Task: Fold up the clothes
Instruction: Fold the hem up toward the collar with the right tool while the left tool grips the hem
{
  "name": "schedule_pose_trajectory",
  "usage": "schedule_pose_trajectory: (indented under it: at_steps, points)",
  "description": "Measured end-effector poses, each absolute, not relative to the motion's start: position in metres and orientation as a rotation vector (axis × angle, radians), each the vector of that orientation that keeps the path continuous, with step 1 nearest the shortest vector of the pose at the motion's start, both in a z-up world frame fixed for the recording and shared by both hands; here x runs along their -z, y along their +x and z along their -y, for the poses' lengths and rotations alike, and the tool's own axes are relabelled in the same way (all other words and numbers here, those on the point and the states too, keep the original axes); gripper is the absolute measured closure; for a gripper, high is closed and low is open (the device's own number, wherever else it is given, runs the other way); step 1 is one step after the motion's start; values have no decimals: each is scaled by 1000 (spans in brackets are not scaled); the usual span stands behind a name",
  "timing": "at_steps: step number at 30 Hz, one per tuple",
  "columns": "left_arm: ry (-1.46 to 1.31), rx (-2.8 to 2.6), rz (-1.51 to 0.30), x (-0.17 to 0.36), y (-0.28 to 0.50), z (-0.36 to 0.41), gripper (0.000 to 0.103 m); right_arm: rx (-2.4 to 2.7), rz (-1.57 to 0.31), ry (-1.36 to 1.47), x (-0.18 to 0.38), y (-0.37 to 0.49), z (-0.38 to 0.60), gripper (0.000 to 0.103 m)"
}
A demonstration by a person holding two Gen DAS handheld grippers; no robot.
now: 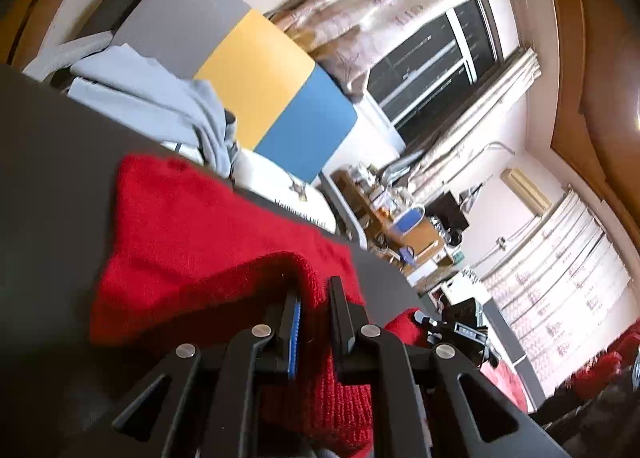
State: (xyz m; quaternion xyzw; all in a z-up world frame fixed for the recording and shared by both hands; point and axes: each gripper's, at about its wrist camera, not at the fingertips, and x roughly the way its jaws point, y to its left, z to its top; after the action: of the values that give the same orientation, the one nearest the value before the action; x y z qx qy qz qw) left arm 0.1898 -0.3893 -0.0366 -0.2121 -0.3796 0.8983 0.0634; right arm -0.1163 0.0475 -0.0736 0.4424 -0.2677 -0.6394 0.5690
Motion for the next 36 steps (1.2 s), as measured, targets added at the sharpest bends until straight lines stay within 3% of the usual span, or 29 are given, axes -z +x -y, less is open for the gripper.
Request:
schedule_pose_trajectory:
  at_steps: [5,11,13,26,29,31,33,36]
  points:
    - [-674,-2759,1289,58,118,441,92,1556,666,1018,66,-173,-7,95]
    - [-1072,-2721,1435,141,61,470,94,1647,652,1210,107,-242,36,94]
    - [-1024,-2738,1426,150,69,465,94,1649,643,1257,123,-245,42,99]
    - [-1003,-2632,1506,149,193,402,92,1645,583,1305,129,-162,-34,99]
    - [-916,-2583,1559,143,206,402,88,1642,550,1303,118,-145,-41,88]
    - [-883,-2575,1556,137,210,402,85,1619,548,1289,110,-139,-45,65]
    - [-888,-2589,1509,129,212,399,85,1595,530,1269,100,-130,-46,54]
    - [-922,-2588,1453,123,208,395,82,1545,503,1267,93,-119,-47,51]
